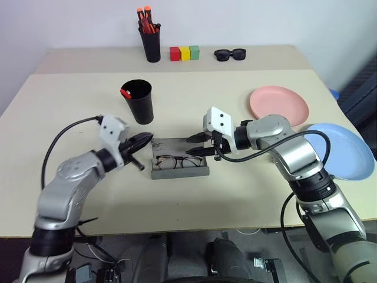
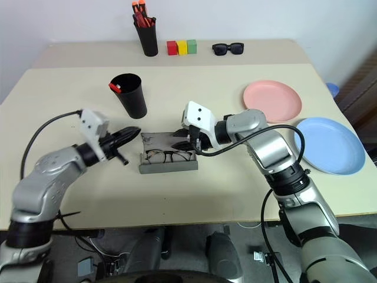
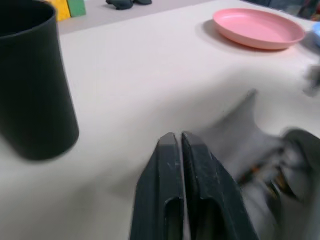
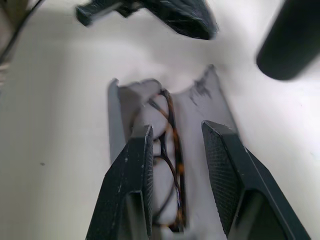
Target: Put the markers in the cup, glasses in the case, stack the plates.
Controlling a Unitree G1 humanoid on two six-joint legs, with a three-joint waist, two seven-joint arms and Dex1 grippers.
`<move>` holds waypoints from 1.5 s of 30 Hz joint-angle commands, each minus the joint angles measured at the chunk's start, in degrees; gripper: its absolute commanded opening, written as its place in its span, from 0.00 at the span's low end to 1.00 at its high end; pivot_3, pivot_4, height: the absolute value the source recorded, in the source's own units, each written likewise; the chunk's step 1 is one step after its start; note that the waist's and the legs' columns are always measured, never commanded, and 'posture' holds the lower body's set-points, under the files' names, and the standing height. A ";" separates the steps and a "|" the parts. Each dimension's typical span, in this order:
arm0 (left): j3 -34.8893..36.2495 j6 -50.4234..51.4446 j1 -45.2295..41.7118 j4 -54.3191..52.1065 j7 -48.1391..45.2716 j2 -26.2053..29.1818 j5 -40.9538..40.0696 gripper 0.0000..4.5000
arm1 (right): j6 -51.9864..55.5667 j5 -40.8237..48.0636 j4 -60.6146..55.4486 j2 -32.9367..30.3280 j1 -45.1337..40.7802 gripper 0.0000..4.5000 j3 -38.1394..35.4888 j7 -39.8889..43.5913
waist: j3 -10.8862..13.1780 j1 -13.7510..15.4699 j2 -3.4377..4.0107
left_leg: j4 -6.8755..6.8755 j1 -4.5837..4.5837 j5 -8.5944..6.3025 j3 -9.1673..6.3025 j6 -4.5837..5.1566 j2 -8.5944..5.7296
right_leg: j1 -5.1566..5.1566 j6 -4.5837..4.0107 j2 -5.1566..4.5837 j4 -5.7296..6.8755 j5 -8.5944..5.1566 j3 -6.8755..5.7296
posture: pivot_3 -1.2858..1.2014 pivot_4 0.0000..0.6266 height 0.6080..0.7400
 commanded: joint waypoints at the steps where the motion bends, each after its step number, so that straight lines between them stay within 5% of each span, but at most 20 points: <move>1: -2.81 6.01 -8.23 4.38 4.87 -1.90 2.98 0.01 | -2.55 -1.03 -6.33 -2.04 4.68 0.34 -3.43 -3.59 | 0.01 0.05 -0.05 | 0.01 0.00 0.00 0.00 0.00 -0.01 | 0.01 0.02 0.00 -0.01 0.01 0.00 | 0.52 0.24 1.00; 10: -5.20 23.37 -22.15 14.76 6.34 -6.08 1.12 0.01 | -5.88 -2.88 -12.83 -4.75 16.41 0.34 -9.54 -11.25 | 0.02 -0.32 -0.05 | -0.02 0.00 0.07 0.04 -0.10 -0.06 | -0.07 0.05 0.07 0.04 0.00 0.04 | 0.52 0.24 1.00; 21: -10.18 25.90 -20.32 11.44 -1.86 -0.64 1.31 0.01 | -6.12 -2.38 -13.17 -5.99 18.57 0.34 -12.00 -12.96 | 0.02 -0.29 -0.05 | -0.03 0.01 0.10 0.04 -0.17 -0.02 | -0.05 0.04 0.08 0.03 0.00 0.08 | 0.52 0.24 1.00; 28: -10.71 8.54 -7.11 -4.12 -9.90 6.54 3.09 0.01 | -5.92 -2.39 -7.87 -5.39 16.61 0.34 -12.33 -14.01 | 0.02 -0.30 -0.04 | -0.08 0.05 0.11 0.11 -0.19 0.06 | -0.06 0.03 0.08 0.02 0.00 0.19 | 0.52 0.24 1.00; 35: -10.37 1.58 5.36 -12.59 -13.24 11.01 3.76 0.01 | -4.57 -4.10 1.70 -4.18 10.74 0.34 -13.10 -18.03 | 0.02 -0.11 -0.04 | -0.06 0.06 0.09 0.17 -0.15 0.07 | -0.06 0.00 0.01 0.02 0.00 0.30 | 0.52 0.24 1.00; 39: -9.64 -4.26 8.44 -11.80 -11.11 9.96 6.63 0.01 | -4.29 -8.41 13.31 -4.21 4.83 0.34 -13.25 -23.72 | 0.02 -0.22 -0.03 | -0.05 0.06 0.07 0.22 -0.11 0.06 | -0.07 0.00 0.01 0.02 0.00 0.34 | 0.52 0.24 1.00; 45: -5.41 -13.21 11.67 -12.09 -10.83 6.09 5.68 0.01 | -17.34 -20.94 31.53 -6.27 -1.55 0.34 -7.21 -30.07 | 0.02 -0.34 -0.03 | -0.07 0.06 0.02 0.53 0.00 0.09 | -0.22 0.01 0.04 0.03 0.01 0.52 | 0.52 0.24 1.00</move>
